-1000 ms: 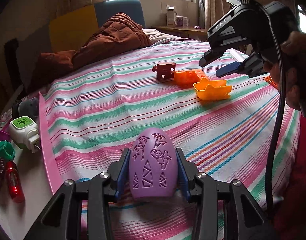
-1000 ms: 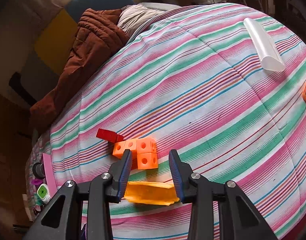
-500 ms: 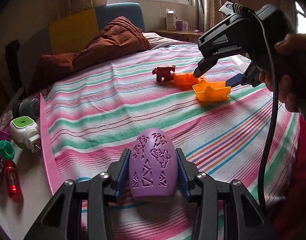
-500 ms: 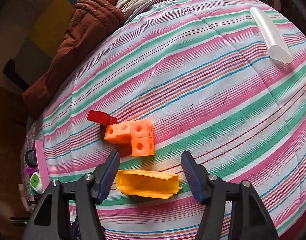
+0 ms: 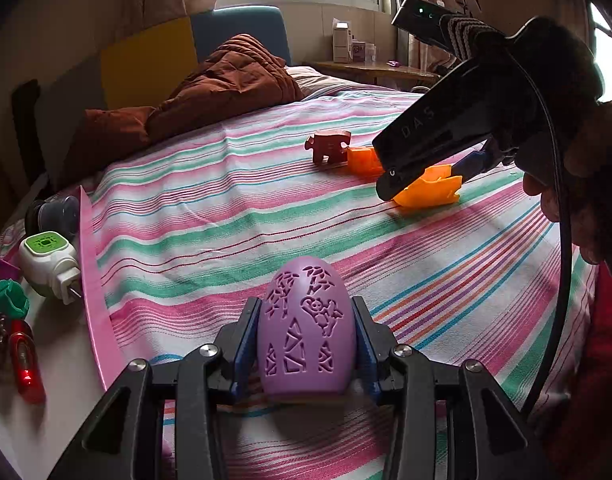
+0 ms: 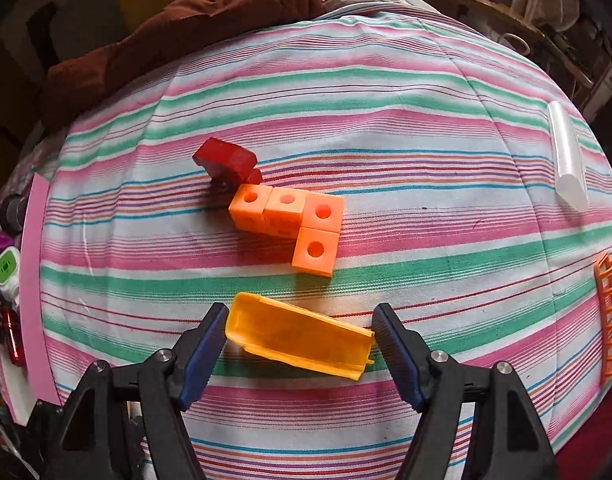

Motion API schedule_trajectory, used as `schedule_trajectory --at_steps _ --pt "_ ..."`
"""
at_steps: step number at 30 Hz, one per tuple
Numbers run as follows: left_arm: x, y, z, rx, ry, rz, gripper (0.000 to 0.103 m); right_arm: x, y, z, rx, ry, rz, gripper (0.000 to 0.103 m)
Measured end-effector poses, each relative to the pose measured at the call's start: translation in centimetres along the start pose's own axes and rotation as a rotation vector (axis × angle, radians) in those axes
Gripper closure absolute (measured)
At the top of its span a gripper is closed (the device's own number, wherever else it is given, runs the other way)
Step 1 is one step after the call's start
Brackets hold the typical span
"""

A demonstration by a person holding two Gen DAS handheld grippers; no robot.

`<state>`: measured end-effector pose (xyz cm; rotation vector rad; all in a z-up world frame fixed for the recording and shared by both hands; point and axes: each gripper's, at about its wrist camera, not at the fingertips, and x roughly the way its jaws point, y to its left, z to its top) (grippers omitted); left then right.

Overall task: Organize rigid objects
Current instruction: 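Lift the purple egg with the left gripper while the right gripper approaches the orange scoop, then carry the purple egg into the white tray and open the left gripper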

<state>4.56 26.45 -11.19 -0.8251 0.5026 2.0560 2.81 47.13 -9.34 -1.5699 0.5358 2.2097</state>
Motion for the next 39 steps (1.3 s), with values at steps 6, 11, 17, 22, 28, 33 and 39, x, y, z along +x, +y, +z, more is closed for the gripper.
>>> schedule_trajectory --at_steps 6,11,17,22,28,33,39 --pt "0.1 0.1 0.1 -0.008 0.007 -0.007 0.059 0.0 0.9 -0.3 -0.067 -0.016 0.0 0.029" --pt "0.1 0.4 0.9 -0.042 0.059 -0.021 0.059 0.0 1.4 -0.4 -0.119 -0.034 -0.009 0.028" --pt "-2.1 0.1 1.4 -0.071 0.069 -0.063 0.059 -0.1 1.6 -0.6 -0.143 -0.052 -0.015 0.028" --pt "-5.3 0.6 1.8 -0.091 0.041 -0.078 0.059 -0.2 1.9 -0.9 -0.165 -0.066 -0.028 0.028" --pt "-9.3 5.0 1.8 -0.203 0.0 -0.037 0.059 0.3 2.7 -0.9 -0.191 -0.079 -0.043 0.028" --pt "-11.7 10.5 0.1 -0.307 -0.018 0.087 0.059 0.2 3.2 -0.9 -0.211 -0.084 -0.044 0.028" --pt "-12.6 16.5 -3.8 -0.455 0.038 0.206 0.059 0.4 3.4 -0.8 -0.23 -0.089 -0.047 0.028"
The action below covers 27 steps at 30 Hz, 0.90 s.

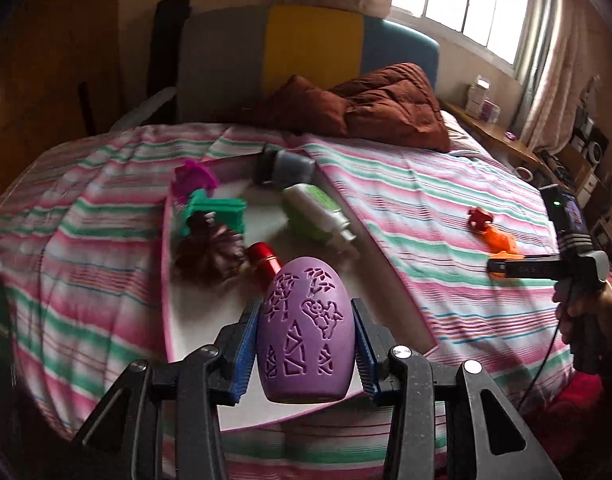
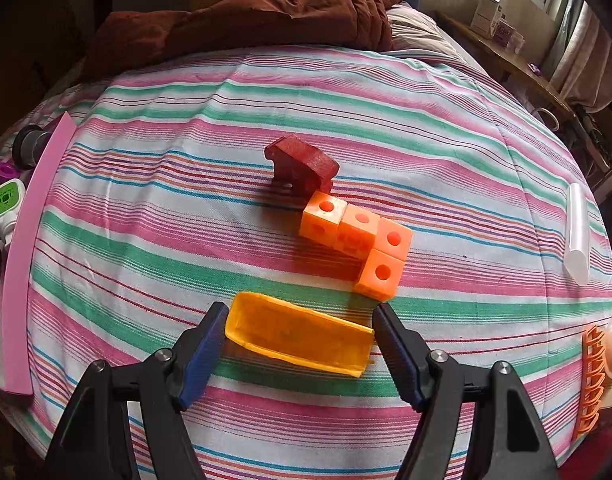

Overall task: Organize rigid objects
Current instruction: 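Carry the purple egg into the white tray and open the left gripper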

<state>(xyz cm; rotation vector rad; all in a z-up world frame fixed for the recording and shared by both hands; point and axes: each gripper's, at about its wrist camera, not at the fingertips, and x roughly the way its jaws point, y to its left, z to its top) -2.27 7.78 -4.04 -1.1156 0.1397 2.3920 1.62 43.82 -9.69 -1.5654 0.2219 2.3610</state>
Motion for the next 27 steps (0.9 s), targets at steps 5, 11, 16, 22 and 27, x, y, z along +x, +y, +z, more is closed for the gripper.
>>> schedule_trajectory --at_steps 5,11,16,22,27 --pt "1.5 3.5 -1.0 -0.082 0.067 0.044 0.059 0.0 0.1 -0.1 -0.007 -0.002 -0.001 0.028" --pt "3.1 3.8 -0.7 -0.066 0.079 0.068 0.059 -0.2 0.3 -0.3 -0.015 -0.005 -0.006 0.028" --pt "4.3 4.0 -0.5 -0.061 0.083 0.084 0.059 -0.3 0.3 -0.3 -0.018 -0.007 -0.008 0.028" --pt "4.1 3.6 -0.3 -0.022 0.045 0.117 0.058 -0.3 0.3 -0.3 -0.023 -0.007 -0.012 0.028" --pt "2.8 3.7 -0.2 -0.014 0.006 0.152 0.055 -0.2 0.4 -0.2 -0.032 -0.009 -0.019 0.028"
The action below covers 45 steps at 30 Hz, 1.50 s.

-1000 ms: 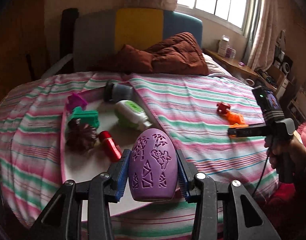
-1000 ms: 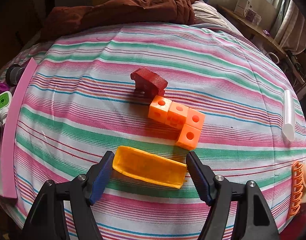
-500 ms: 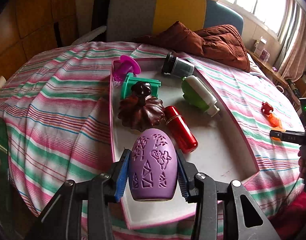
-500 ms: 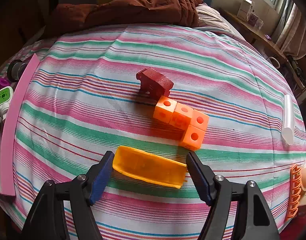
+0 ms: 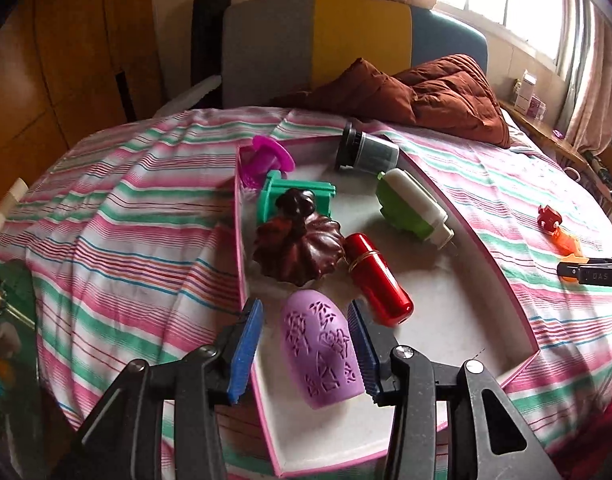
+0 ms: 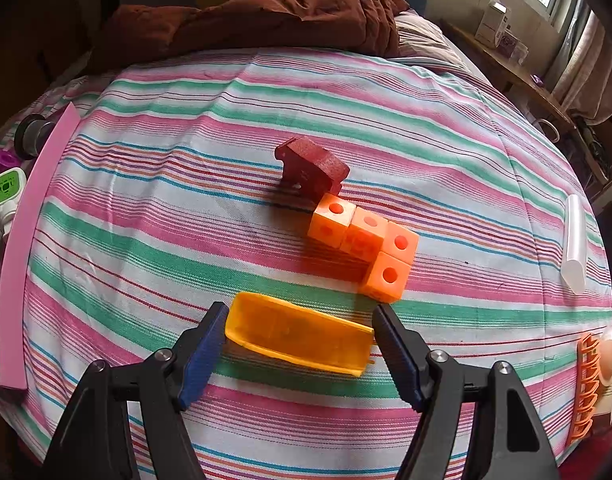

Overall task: Organize rigid objects
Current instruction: 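Carry the purple egg into the white tray and open the left gripper, then carry the orange scoop into the tray and open the right gripper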

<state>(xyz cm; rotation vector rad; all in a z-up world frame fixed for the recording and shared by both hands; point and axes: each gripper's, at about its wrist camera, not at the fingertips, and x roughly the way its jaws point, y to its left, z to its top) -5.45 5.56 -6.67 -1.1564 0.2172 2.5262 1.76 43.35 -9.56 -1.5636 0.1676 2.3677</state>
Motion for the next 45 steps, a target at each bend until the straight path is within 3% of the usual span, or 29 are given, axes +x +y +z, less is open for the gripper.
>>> schedule_trajectory --at_steps 14,23,30,36,45 --pt "-3.5 1.3 -0.4 -0.061 -0.016 0.021 0.052 -0.3 2.0 -0.2 -0.069 -0.025 0.026 0.028" --pt "-4.1 2.0 -1.1 -0.071 -0.017 0.039 0.052 -0.8 4.5 -0.8 -0.137 -0.04 0.105 0.029" --pt "-4.1 3.0 -1.6 -0.086 -0.006 0.052 0.052 -1.1 5.8 -1.2 -0.175 -0.043 0.093 0.028" --pt "-4.3 3.9 -2.0 -0.1 -0.009 0.057 0.052 -1.9 6.3 -1.4 -0.132 -0.046 0.082 0.029" --pt "-4.3 5.1 -2.5 -0.131 -0.005 0.06 0.052 -6.3 9.9 -1.1 -0.152 -0.167 0.181 0.029"
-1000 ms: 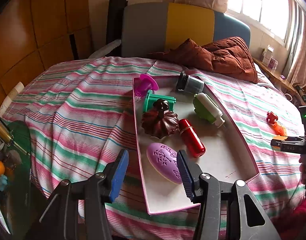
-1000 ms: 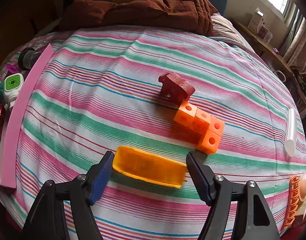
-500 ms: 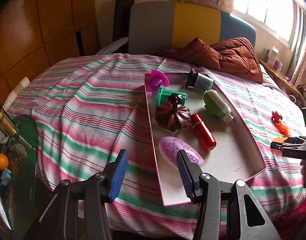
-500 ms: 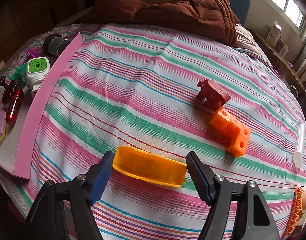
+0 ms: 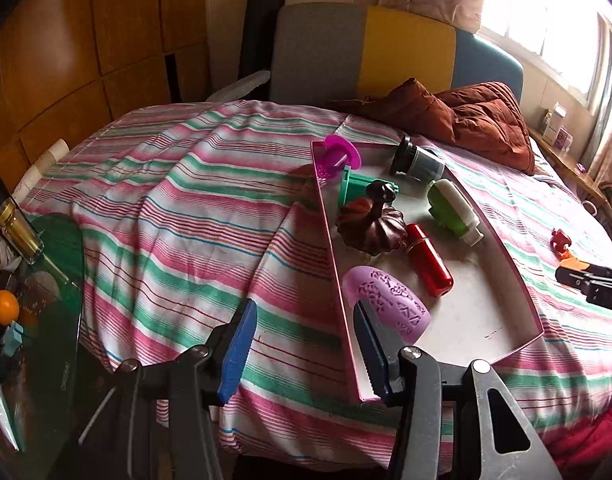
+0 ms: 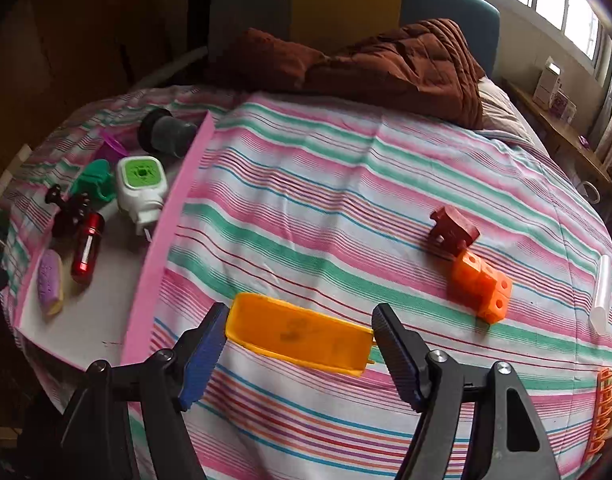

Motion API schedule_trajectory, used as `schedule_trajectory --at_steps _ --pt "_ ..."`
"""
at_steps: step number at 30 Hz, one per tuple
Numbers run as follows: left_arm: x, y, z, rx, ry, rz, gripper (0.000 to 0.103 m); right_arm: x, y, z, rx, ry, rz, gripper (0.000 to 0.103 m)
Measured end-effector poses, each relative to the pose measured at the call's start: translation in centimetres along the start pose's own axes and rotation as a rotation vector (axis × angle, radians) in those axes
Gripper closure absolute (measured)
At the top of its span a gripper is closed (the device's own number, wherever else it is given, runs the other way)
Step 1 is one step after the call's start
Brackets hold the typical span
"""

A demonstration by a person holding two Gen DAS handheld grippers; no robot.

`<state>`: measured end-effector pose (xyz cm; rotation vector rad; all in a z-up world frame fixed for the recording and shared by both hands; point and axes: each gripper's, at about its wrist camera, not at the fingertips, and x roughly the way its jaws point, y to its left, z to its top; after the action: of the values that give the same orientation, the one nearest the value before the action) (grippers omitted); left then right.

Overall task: Organize rigid objects
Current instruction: 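Carry the orange scoop into the tray and open the right gripper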

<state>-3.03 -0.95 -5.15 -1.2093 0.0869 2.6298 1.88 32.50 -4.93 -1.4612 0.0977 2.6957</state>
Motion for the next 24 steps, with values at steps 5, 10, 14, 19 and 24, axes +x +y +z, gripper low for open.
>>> schedule_trajectory --at_steps 5,10,14,19,24 --pt "0.1 0.5 -0.2 -0.015 0.002 -0.003 0.052 -1.8 5.5 1.3 -0.14 -0.06 0.119 0.029" --pt "-0.1 0.7 -0.2 -0.018 -0.002 -0.006 0.052 -1.1 11.6 1.9 -0.322 -0.053 0.164 0.029" --pt "-0.2 0.9 -0.1 -0.019 -0.004 -0.004 0.052 2.8 14.7 2.4 -0.427 0.059 0.116 0.029" --pt "-0.3 1.1 0.0 -0.017 -0.006 0.004 0.052 6.3 15.9 3.1 -0.454 0.07 0.036 0.028" --pt "-0.3 1.1 0.1 -0.016 -0.004 0.007 0.052 7.1 15.7 4.0 -0.417 0.06 0.032 0.028"
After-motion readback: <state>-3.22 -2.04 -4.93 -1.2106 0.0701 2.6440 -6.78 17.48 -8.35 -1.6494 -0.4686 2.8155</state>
